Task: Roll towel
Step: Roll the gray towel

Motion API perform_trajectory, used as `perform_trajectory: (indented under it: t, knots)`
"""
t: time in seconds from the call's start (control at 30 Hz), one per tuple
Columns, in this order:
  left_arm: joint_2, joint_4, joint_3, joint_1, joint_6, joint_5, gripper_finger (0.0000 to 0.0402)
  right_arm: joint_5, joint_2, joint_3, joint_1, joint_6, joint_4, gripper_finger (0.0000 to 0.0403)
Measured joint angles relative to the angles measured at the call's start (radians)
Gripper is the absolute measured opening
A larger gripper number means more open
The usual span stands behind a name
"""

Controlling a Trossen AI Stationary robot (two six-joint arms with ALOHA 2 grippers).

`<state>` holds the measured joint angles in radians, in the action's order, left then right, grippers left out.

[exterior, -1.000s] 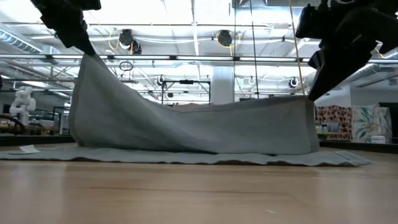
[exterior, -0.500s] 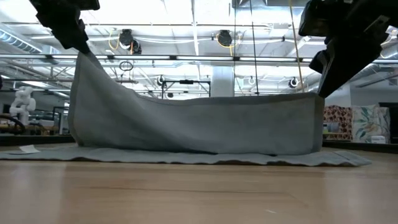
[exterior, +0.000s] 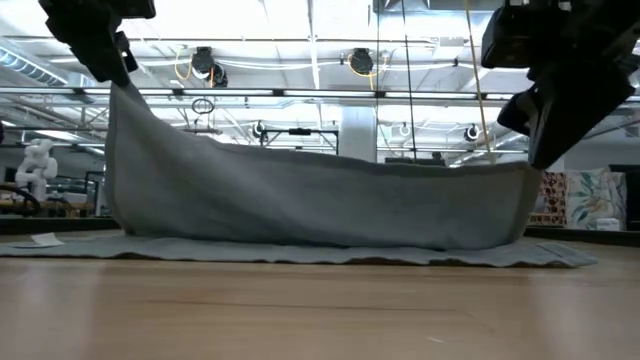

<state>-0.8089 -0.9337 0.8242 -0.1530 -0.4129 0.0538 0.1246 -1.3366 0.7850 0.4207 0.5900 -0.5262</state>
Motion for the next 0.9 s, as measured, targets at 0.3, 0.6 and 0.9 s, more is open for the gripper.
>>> perform_trajectory:
  t: [0.3, 0.6, 0.9]
  knots:
    - [0.0, 0.0, -0.028, 0.0, 0.0, -0.005, 0.0002, 0.0, -0.027, 0.0, 0.031, 0.016, 0.006, 0.0]
    - [0.0, 0.0, -0.028, 0.0, 0.001, -0.006, 0.0002, -0.053, -0.027, 0.0, 0.078, 0.074, 0.046, 0.0044]
    - [0.0, 0.0, -0.028, 0.0, 0.001, -0.006, 0.0002, -0.052, -0.027, 0.0, 0.111, 0.081, 0.053, 0.0111]
